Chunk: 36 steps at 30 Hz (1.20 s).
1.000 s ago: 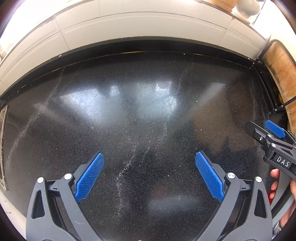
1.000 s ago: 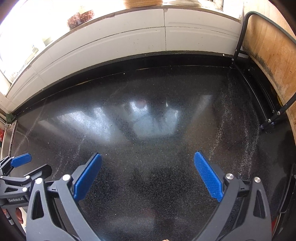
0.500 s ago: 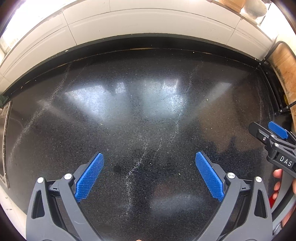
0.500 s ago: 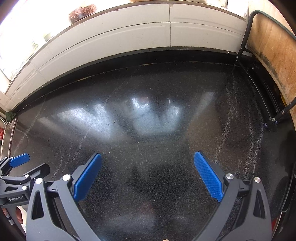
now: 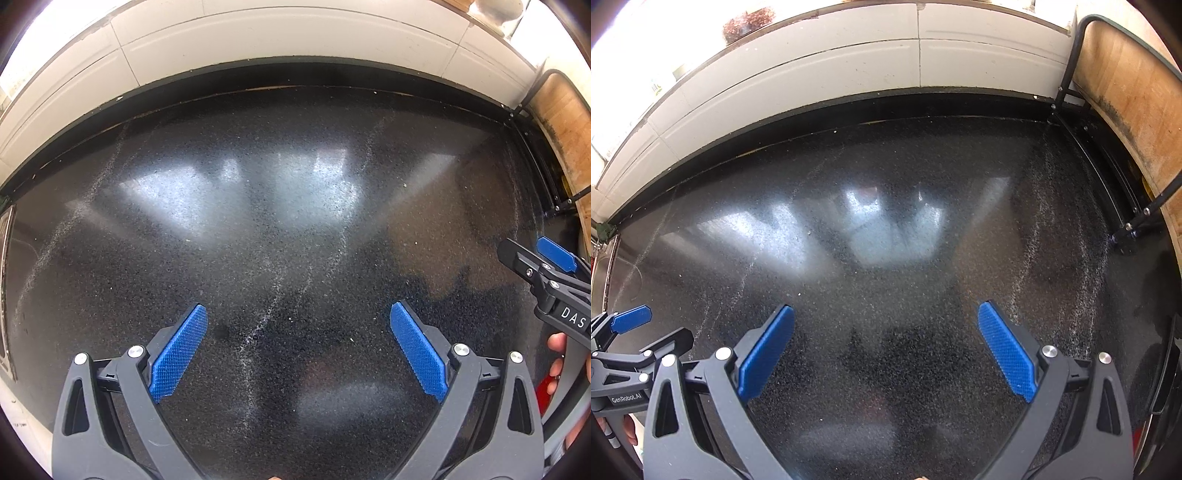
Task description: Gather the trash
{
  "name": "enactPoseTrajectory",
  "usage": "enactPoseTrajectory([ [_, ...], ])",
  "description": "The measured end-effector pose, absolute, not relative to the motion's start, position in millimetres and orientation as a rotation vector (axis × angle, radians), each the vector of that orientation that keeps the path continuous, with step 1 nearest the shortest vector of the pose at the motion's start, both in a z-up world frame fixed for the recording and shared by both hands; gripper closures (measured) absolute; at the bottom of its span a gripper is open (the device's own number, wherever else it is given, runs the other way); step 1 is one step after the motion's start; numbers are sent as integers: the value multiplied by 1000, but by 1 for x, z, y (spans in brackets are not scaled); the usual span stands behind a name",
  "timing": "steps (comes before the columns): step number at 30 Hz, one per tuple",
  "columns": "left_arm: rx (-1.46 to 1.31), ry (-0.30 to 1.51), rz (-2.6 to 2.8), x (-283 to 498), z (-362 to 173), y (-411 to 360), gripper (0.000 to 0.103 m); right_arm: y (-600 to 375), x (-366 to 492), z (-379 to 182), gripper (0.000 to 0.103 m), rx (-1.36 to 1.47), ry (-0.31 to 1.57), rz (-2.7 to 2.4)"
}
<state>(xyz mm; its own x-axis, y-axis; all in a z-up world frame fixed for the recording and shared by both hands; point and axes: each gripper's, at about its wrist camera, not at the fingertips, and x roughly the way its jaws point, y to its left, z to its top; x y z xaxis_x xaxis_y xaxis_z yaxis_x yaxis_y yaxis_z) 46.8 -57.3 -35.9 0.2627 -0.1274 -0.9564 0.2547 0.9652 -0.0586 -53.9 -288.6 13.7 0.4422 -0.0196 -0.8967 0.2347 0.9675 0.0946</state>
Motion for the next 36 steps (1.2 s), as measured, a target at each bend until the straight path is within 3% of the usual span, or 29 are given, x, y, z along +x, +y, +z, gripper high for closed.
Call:
enactPoseTrajectory([
  [36, 89, 1276, -218, 42, -37, -34, 7, -268, -60, 10, 7, 204, 1111, -166],
])
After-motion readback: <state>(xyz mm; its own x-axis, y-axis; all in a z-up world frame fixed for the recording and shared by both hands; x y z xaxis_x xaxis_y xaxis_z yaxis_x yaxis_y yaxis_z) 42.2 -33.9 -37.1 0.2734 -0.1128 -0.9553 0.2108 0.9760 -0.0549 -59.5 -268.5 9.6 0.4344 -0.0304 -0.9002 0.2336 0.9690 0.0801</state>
